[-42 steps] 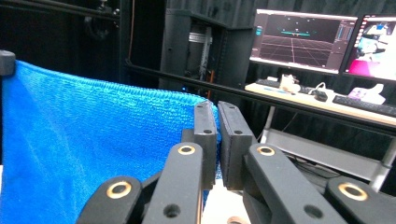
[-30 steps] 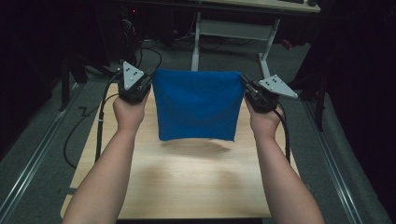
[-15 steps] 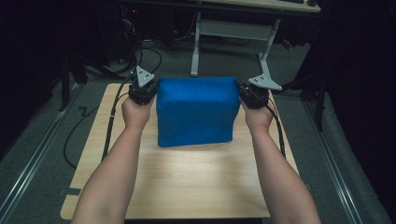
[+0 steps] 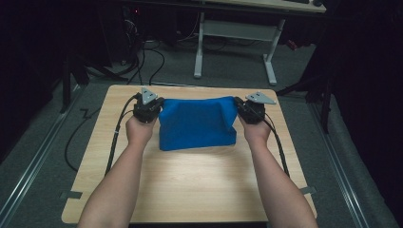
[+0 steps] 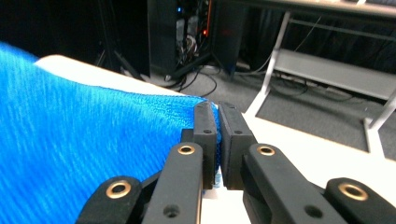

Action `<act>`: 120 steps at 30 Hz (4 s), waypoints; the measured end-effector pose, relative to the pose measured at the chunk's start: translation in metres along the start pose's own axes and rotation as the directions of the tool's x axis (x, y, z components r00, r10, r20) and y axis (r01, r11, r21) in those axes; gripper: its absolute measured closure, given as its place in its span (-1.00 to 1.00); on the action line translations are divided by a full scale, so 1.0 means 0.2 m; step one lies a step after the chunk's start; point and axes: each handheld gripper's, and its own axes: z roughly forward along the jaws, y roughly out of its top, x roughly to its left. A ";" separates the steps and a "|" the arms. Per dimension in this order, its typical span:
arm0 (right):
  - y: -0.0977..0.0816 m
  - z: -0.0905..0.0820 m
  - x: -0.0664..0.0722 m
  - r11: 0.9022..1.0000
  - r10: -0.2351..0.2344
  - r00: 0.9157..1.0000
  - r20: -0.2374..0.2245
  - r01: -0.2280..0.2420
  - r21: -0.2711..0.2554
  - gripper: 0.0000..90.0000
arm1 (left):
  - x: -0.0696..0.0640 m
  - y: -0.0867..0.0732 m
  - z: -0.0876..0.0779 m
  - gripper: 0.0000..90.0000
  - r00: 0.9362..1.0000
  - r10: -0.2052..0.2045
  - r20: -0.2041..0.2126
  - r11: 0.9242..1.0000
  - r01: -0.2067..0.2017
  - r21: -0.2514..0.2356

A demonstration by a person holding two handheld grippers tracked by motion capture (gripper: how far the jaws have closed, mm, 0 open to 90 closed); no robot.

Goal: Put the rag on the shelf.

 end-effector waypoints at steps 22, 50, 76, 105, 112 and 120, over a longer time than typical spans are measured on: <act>-0.21 0.03 0.11 0.998 -0.005 0.999 -0.048 0.008 0.057 0.93 | -0.13 -0.25 0.02 0.98 0.995 -0.019 0.098 0.999 0.016 0.034; -0.32 0.03 0.10 0.991 0.031 0.999 -0.041 -0.025 0.132 0.55 | -0.15 -0.34 -0.03 0.52 0.992 -0.072 0.106 0.993 0.061 0.101; -0.33 -0.24 0.03 0.995 -0.001 1.000 0.004 0.001 0.098 0.48 | -0.13 -0.44 -0.31 0.48 0.991 -0.108 0.079 0.992 0.103 0.068; -0.64 -0.75 0.22 0.987 -0.069 0.996 -0.061 0.077 0.138 0.12 | -0.41 -0.72 -0.71 0.08 0.988 -0.043 0.152 0.972 0.006 0.236; -0.71 -0.82 0.31 0.974 -0.105 0.990 -0.091 0.121 0.189 0.04 | -0.59 -0.74 -0.74 -0.01 0.973 0.102 0.209 0.958 -0.152 0.244; -0.72 -0.79 0.31 0.973 -0.095 0.990 -0.100 0.114 0.199 0.02 | -0.55 -0.74 -0.72 -0.02 0.974 0.067 0.215 0.963 -0.120 0.242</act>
